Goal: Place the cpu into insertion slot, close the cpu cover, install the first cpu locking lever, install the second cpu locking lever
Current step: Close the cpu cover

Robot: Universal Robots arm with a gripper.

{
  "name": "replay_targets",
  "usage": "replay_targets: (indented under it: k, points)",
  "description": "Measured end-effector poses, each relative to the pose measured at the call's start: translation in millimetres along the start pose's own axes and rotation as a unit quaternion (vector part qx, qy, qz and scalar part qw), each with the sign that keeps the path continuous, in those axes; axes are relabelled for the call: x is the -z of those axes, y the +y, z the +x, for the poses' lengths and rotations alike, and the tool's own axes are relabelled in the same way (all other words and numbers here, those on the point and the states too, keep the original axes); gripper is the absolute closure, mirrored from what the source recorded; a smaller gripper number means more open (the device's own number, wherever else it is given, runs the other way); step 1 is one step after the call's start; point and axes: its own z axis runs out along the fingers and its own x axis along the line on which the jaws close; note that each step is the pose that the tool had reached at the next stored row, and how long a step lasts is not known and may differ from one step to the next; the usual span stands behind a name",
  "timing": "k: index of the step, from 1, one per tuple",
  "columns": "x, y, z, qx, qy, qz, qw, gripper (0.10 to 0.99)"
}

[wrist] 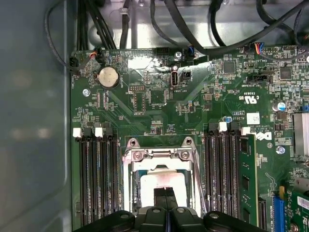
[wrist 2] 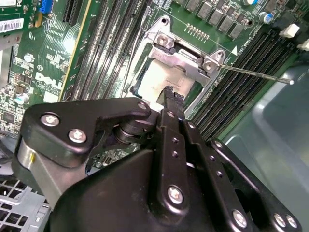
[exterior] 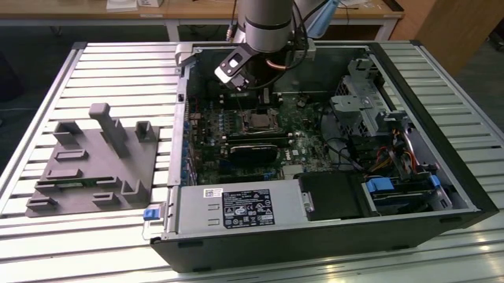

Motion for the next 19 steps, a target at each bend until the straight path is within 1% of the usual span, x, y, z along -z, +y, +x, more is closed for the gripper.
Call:
replay_targets:
  k: [2, 5, 7, 10, 13, 15, 19]
  points:
    - [-0.2, -0.1, 0.0, 0.014, 0.0005, 0.0002, 0.9999, 0.98]
    - [-0.8, 0.0, 0.0, 0.042, 0.0015, 0.0006, 0.9991, 0.98]
    - [-1.3, -0.1, 0.0, 0.06, 0.0021, 0.0008, 0.9982, 0.98]
    - [-2.0, -0.1, 0.0, 0.087, 0.0031, 0.0012, 0.9962, 0.98]
    - [-2.7, -0.1, 0.0, 0.114, 0.004, 0.0016, 0.9934, 0.98]
    - [-3.2, -0.1, 0.0, 0.132, 0.0046, 0.0019, 0.9912, 0.98]
    - [-4.1, -0.2, -0.1, 0.169, 0.0059, 0.0025, 0.9857, 0.98]
